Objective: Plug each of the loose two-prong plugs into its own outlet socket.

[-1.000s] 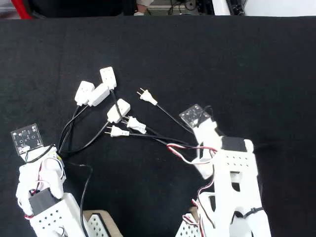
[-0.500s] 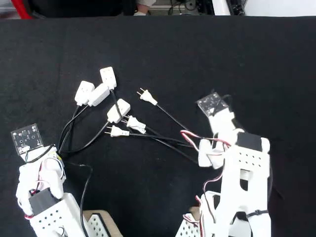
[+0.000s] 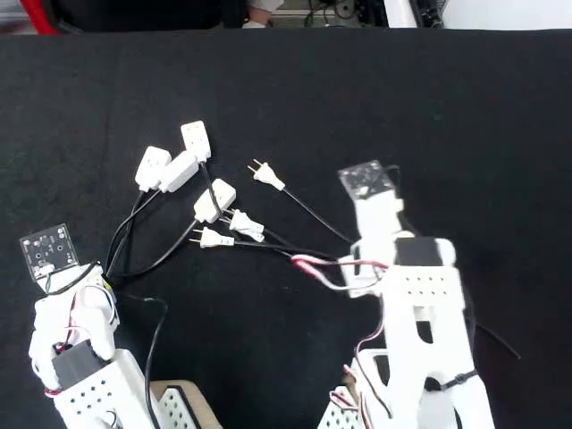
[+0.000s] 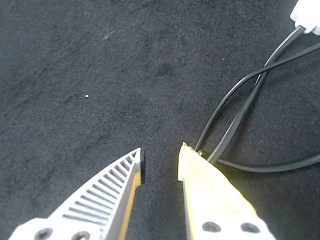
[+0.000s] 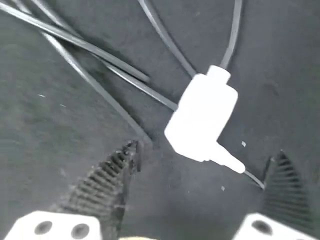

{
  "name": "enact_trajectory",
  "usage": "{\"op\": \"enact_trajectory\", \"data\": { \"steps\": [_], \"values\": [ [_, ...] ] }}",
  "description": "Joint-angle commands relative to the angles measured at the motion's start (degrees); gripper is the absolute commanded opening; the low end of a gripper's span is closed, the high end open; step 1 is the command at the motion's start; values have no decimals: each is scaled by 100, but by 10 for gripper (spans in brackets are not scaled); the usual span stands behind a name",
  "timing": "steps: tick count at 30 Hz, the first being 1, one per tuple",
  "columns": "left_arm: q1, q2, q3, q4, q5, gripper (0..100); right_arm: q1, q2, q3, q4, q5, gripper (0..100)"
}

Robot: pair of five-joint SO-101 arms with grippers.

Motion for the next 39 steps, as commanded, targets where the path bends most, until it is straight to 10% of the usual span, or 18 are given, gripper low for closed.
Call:
{"op": "enact_trajectory", "data": {
  "steps": [1, 24, 32, 39],
  "values": [
    [75, -26, -40, -132, -44, 130, 79, 40, -268, -404, -343, 389],
    [40, -26, 127, -448, -44, 130, 440, 3864, -1684, -747, -721, 377],
    [66, -26, 136, -448, -44, 130, 607, 3890, -2079, -712, -422, 9],
    [66, -26, 136, -448, -53, 130, 1002, 3890, -2105, -703, -308, 13]
  ]
}}
